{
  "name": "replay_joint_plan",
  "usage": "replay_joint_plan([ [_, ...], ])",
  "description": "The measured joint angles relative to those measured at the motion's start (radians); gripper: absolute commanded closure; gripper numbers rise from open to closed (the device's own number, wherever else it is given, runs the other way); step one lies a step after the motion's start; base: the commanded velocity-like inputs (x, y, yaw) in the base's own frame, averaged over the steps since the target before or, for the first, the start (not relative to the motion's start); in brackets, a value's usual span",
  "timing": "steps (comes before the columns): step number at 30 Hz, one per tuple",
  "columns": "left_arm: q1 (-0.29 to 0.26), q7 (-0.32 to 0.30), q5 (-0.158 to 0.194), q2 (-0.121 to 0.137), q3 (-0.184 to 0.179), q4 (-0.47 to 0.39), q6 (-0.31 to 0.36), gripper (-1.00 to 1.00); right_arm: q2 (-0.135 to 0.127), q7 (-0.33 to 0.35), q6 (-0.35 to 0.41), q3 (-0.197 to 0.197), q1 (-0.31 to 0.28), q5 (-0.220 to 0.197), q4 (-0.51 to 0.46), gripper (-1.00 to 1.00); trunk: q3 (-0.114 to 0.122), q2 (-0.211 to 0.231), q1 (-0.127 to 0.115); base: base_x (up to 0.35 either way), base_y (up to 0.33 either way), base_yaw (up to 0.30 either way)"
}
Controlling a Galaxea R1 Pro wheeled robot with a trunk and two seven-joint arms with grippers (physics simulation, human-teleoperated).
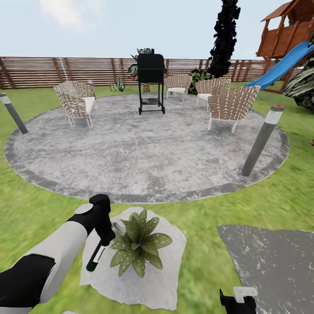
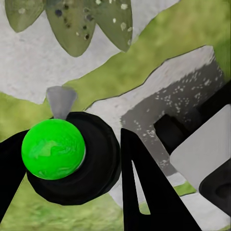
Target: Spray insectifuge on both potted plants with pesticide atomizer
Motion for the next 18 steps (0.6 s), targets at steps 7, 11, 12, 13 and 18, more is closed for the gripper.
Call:
replay_joint_plan([
  [7, 0.004, 0.006, 0.000, -0.008, -0.001, 0.000, 0.000, 1.00, -0.005, 0.000, 0.001, 0.000, 0.000, 0.000, 0.000, -1.00, 0.000, 0.000, 0.000, 0.250, -0.152, 0.007],
  [11, 0.005, 0.006, -0.001, -0.003, 0.000, 0.000, 0.000, 1.00, -0.005, 0.000, 0.000, 0.000, 0.000, 0.000, 0.000, -1.00, 0.000, 0.000, 0.000, 0.047, -0.030, 0.000],
  [12, 0.006, 0.006, -0.001, 0.000, 0.000, 0.000, 0.000, 1.00, -0.005, 0.000, 0.000, 0.000, 0.000, -0.001, -0.001, -1.00, 0.000, 0.000, 0.001, 0.005, -0.003, 0.005],
  [13, 0.006, 0.006, -0.001, 0.002, 0.000, 0.000, 0.000, 1.00, -0.005, 0.000, 0.000, 0.000, 0.000, -0.001, 0.000, -1.00, 0.000, 0.000, 0.001, 0.003, -0.002, 0.082],
  [18, 0.009, 0.006, -0.001, 0.000, 0.001, 0.000, 0.000, 1.00, -0.002, 0.000, 0.000, 0.000, 0.000, 0.000, 0.000, -1.00, 0.000, 0.000, 0.001, 0.001, 0.000, 0.221],
])
